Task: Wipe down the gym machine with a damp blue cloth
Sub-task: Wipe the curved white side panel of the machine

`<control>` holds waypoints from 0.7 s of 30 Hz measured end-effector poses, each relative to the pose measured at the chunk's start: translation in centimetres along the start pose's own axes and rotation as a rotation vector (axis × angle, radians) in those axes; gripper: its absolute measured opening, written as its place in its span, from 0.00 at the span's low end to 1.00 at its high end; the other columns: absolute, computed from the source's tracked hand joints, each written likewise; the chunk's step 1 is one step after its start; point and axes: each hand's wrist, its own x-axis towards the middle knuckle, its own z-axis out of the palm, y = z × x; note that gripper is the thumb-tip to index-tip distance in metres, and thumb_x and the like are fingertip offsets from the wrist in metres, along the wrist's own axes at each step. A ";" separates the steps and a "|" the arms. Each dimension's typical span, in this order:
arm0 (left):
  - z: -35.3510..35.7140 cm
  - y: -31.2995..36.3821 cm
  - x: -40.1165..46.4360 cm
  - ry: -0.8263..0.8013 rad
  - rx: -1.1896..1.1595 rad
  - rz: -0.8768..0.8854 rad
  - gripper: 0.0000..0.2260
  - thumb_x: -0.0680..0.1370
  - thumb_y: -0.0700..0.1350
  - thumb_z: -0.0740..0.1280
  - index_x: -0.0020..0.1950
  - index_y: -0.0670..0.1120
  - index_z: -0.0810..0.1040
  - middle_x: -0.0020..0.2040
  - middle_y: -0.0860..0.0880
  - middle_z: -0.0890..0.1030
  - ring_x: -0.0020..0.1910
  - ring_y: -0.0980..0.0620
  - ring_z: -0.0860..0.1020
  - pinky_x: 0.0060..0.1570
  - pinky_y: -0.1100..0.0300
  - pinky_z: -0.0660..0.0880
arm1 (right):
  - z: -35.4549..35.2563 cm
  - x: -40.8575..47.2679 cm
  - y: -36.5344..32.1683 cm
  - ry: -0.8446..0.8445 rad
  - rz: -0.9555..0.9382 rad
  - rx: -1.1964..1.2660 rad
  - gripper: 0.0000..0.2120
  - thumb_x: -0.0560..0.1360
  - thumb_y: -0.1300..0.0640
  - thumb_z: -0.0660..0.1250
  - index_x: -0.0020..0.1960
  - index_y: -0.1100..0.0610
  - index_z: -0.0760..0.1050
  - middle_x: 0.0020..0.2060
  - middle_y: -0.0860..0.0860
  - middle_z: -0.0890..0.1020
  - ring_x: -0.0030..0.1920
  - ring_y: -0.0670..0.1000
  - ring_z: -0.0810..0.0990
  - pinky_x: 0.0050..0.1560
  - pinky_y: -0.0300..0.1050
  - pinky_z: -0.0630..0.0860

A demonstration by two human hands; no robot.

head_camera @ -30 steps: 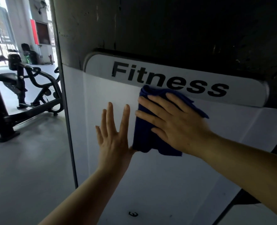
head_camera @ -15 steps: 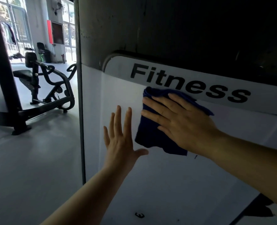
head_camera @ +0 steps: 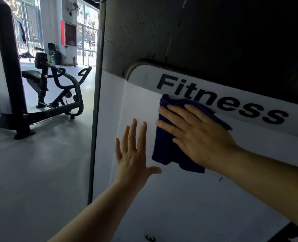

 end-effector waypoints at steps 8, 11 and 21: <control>0.4 -2.2 -0.3 0.011 -0.068 -0.018 0.64 0.63 0.65 0.75 0.73 0.55 0.23 0.76 0.56 0.26 0.77 0.53 0.31 0.77 0.42 0.41 | -0.6 2.2 -1.5 -0.044 0.040 -0.022 0.28 0.83 0.49 0.44 0.80 0.57 0.42 0.79 0.57 0.42 0.78 0.55 0.40 0.76 0.52 0.34; 0.4 -2.5 0.2 0.038 -0.091 -0.090 0.67 0.60 0.66 0.77 0.74 0.55 0.24 0.77 0.52 0.29 0.77 0.49 0.32 0.76 0.42 0.39 | -1.1 3.9 -1.7 -0.065 0.022 -0.055 0.28 0.83 0.49 0.40 0.79 0.57 0.37 0.78 0.57 0.38 0.78 0.55 0.37 0.73 0.53 0.28; 1.5 -2.9 0.0 -0.174 -0.404 -0.533 0.68 0.60 0.65 0.78 0.77 0.47 0.28 0.79 0.48 0.32 0.78 0.48 0.37 0.77 0.44 0.40 | -1.5 6.5 -2.4 -0.150 -0.033 -0.055 0.28 0.82 0.48 0.36 0.78 0.56 0.31 0.77 0.55 0.33 0.78 0.55 0.34 0.68 0.53 0.22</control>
